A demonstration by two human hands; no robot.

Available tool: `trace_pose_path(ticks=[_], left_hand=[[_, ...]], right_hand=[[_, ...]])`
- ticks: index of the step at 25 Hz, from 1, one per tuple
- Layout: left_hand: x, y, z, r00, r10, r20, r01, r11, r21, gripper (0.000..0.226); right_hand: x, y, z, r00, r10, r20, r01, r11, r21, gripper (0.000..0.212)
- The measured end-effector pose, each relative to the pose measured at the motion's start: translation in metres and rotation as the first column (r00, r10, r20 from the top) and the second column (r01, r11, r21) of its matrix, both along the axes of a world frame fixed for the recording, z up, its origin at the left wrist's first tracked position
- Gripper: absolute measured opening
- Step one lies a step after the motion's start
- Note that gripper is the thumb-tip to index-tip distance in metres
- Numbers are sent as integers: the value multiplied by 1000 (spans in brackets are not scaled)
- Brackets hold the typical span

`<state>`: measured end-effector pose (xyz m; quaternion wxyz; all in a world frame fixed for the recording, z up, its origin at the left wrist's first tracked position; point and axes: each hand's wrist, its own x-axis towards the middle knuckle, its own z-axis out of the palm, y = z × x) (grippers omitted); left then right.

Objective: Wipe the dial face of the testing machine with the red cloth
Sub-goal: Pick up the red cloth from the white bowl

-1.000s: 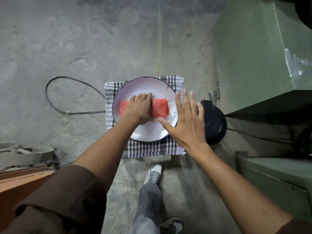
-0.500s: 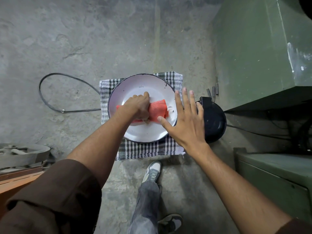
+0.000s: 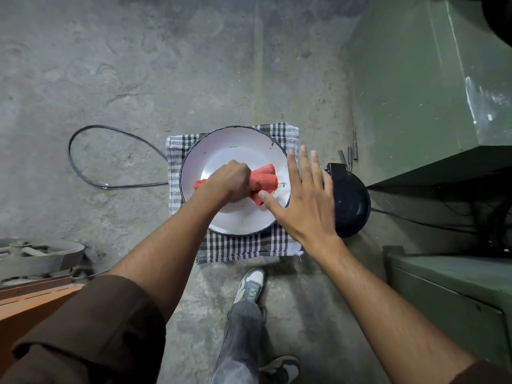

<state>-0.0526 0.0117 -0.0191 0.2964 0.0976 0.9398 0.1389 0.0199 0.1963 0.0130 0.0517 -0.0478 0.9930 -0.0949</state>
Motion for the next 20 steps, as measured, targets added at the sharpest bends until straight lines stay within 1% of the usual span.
trace_pose_path(ticks=[2,3,4,5,6,7,8,9,10,12,13,15,17,20], left_hand=[[-2,-2,-2,994,100,40,-103,993,58,15],[-3,-3,-5,977,189,98,-201,970,138,11],[-2,-6,-7,931,303,203,-348,903,250,7],[1,-8,-9,836,416,357,-535,763,363,6],[4,-10,-8,710,474,521,-700,559,444,13],[9,-12,-6,590,450,671,-808,336,484,22],[13,-13,-5,520,377,766,-851,155,501,31],[16,-11,-2,493,285,822,-859,12,512,38],[19,-8,2,493,198,847,-847,-111,519,43],[20,3,16,479,51,876,-821,-327,468,60],[20,11,25,484,-11,875,-803,-401,440,73],[16,31,51,540,-93,837,-755,-494,432,93],[9,51,82,602,-127,788,-707,-544,452,101],[-1,85,134,683,-181,708,-654,-583,482,108]], right_hand=[[0,2,3,1000,-12,-2,12,1000,-2,101],[0,3,6,1000,-17,-5,17,1000,1,101],[0,5,8,1000,-20,-8,20,1000,3,101],[1,7,11,1000,-22,-11,22,1000,4,101],[0,10,14,1000,-24,-15,24,1000,4,100],[0,13,18,999,-27,-20,27,1000,4,100],[0,18,22,999,-31,-24,31,1000,3,100],[0,22,28,999,-39,-31,39,999,0,100],[-1,26,34,998,-49,-42,49,999,-5,101],[-3,36,48,995,-67,-77,66,998,-15,101],[-5,41,57,992,-74,-103,72,997,-18,101],[-10,52,78,983,-90,-160,88,996,-23,102],[-15,65,104,971,-118,-208,113,993,-33,104],[-20,91,152,938,-160,-307,151,987,-54,108]])
